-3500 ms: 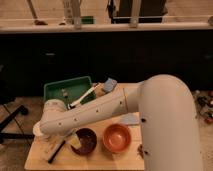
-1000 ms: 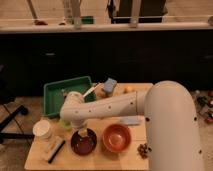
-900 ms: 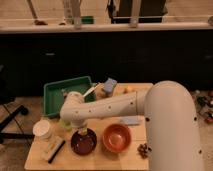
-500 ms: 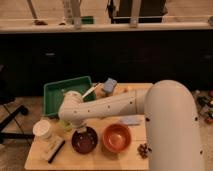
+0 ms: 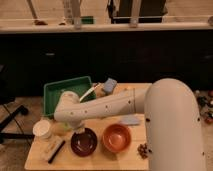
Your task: Stack bowls on top of each other
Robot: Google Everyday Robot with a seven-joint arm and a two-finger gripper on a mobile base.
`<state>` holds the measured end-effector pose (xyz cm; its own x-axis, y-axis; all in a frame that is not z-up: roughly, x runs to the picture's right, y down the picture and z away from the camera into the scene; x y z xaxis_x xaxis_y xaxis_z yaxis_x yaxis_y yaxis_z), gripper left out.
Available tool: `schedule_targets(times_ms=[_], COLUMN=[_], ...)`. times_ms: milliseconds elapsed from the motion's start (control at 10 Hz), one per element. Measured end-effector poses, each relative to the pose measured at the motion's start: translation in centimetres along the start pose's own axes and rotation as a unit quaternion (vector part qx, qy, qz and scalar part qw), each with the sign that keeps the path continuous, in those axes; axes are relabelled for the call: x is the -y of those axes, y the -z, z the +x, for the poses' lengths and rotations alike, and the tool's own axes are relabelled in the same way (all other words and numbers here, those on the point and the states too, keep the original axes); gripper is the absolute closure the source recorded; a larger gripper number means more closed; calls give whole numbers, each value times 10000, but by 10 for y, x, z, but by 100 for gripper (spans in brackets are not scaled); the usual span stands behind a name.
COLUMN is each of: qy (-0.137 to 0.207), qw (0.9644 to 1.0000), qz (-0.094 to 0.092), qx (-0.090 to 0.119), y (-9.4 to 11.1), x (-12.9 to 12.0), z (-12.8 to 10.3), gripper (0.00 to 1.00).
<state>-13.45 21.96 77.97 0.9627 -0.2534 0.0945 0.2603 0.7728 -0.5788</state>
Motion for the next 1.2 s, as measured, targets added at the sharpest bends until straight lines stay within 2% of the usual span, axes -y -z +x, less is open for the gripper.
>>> schedule_targets(times_ms=[700,800,1000,1200], qy=[219,257,334,414], qw=[9989,9986,9979,9974], qz=[408,458,535,527], qx=[1,-13,-117,-246], y=[53,66,94,111], x=[-8,-9,-8,-4], z=[-18,-20,-20,-24], gripper=[100,100,100,100])
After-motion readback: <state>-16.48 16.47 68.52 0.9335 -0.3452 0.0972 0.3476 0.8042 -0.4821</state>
